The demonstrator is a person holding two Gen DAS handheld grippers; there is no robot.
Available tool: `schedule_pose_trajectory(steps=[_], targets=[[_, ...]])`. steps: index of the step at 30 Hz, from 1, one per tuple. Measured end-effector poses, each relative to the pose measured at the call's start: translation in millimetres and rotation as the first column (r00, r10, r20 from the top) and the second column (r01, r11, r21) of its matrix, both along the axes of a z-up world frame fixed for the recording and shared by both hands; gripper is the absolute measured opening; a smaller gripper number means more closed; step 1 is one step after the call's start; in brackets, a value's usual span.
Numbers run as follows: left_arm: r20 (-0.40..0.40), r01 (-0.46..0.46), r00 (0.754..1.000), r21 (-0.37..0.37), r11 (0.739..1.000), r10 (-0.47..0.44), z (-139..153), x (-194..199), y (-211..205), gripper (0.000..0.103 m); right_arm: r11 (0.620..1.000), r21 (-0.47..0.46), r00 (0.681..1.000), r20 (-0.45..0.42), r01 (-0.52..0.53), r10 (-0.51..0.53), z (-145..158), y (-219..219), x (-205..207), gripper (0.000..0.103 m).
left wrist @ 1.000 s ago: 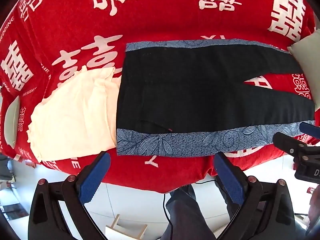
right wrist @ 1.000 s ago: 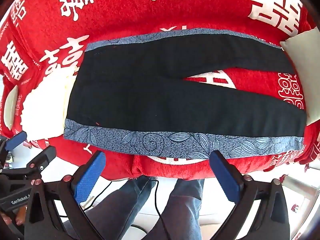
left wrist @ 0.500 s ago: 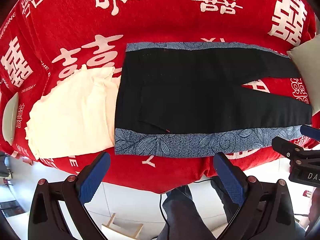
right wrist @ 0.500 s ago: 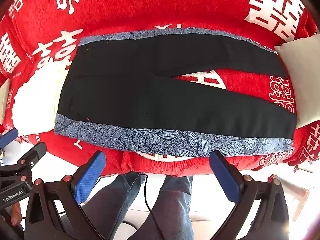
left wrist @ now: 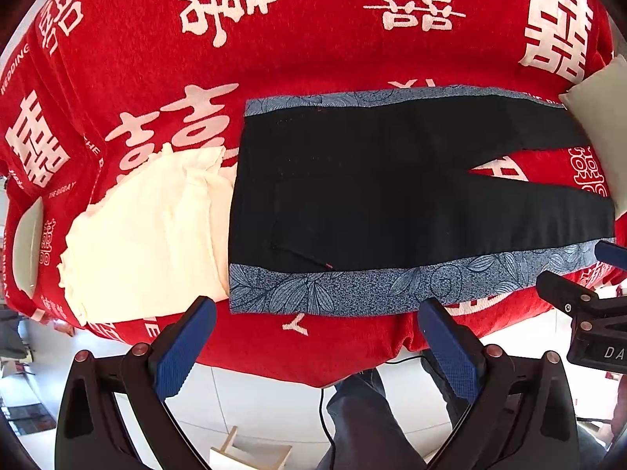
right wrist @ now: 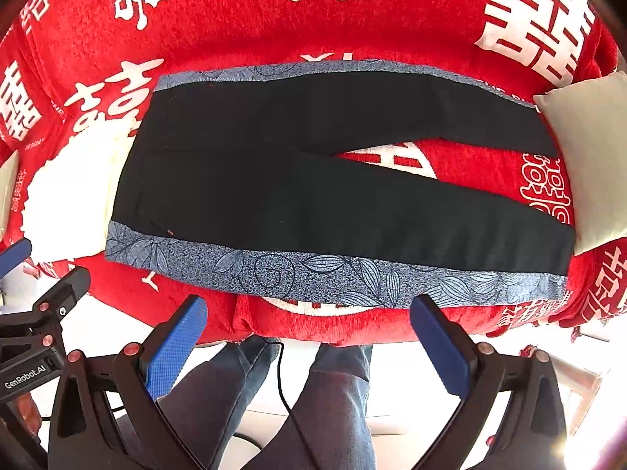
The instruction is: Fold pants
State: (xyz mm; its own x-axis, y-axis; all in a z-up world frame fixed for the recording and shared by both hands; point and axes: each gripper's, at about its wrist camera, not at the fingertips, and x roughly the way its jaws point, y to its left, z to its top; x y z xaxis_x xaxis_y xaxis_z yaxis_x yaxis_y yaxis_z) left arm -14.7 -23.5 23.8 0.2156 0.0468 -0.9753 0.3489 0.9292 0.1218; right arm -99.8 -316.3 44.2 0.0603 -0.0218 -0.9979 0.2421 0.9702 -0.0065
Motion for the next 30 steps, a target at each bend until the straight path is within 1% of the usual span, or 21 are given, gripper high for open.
schedule_pose_trajectory(steps=[17,30], targets=[[0.006,-0.022,1.0,0.021,1.0,0.022,1,2,2,0.103,1.0,0.009,1.0,0.005,0.004,-0.004,2,-2,-2,0.103],[0.013,-0.022,1.0,0.038,0.999,0.022,1,4,-6,0.103,1.0,0.028,1.0,0.011,0.014,-0.014,1,-12,-1,0.103]])
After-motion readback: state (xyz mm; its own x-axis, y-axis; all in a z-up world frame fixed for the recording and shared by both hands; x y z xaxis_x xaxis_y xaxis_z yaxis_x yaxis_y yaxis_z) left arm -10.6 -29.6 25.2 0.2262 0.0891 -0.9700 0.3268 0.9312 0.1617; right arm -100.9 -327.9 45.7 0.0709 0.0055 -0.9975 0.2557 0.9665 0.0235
